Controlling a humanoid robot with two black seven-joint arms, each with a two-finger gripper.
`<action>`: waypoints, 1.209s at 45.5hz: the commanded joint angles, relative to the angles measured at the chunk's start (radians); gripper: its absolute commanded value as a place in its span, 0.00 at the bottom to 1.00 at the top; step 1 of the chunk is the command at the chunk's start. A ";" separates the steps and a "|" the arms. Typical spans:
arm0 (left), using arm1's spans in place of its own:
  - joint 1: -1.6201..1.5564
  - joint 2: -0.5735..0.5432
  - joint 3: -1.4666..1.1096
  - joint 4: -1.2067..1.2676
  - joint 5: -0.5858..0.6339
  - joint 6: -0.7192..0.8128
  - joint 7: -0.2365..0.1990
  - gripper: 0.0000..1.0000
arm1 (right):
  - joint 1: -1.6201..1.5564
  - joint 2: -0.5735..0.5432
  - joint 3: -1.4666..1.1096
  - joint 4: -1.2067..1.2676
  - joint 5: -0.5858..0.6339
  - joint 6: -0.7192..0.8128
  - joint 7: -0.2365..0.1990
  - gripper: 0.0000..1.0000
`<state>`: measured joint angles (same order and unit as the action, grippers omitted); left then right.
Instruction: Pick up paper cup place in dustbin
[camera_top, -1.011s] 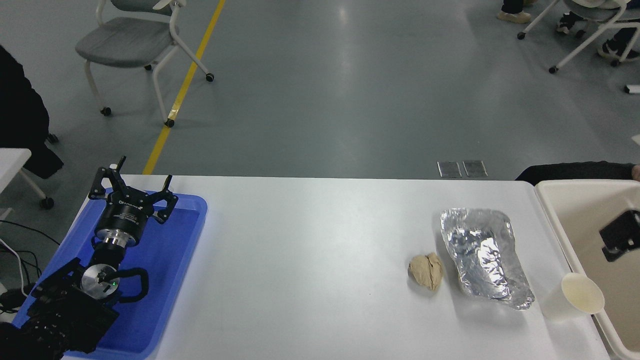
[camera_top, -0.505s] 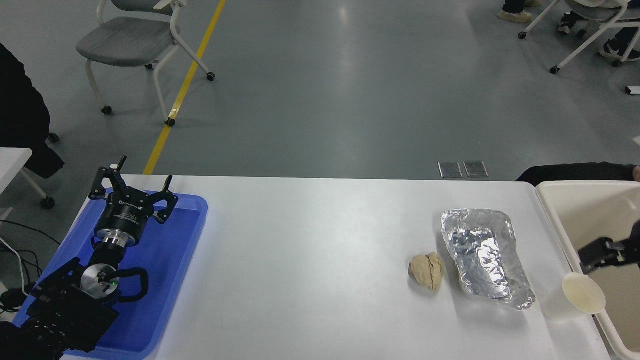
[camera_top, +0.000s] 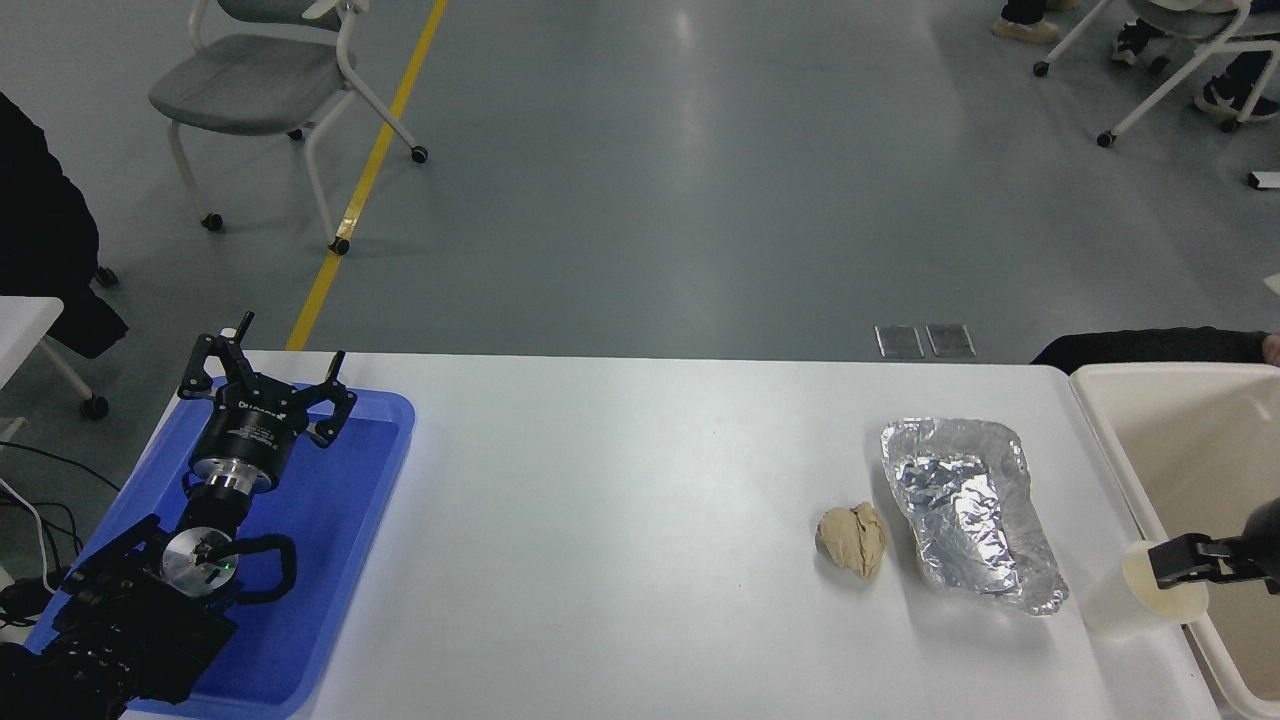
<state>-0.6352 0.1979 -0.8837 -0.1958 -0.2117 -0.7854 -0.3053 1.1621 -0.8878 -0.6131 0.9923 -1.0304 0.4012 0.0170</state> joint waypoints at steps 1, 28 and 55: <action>0.000 0.000 0.000 -0.002 0.000 0.000 0.000 1.00 | -0.082 0.029 0.018 -0.050 -0.003 -0.077 0.000 1.00; 0.000 0.000 0.000 0.001 0.000 0.000 0.000 1.00 | -0.098 0.027 0.021 -0.040 0.012 -0.081 0.015 0.00; -0.001 0.000 0.000 -0.002 0.000 0.000 0.000 1.00 | 0.511 -0.246 -0.114 0.278 0.018 0.274 0.004 0.00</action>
<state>-0.6363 0.1980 -0.8836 -0.1974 -0.2117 -0.7854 -0.3052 1.3552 -1.0423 -0.6371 1.1641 -1.0133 0.4811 0.0276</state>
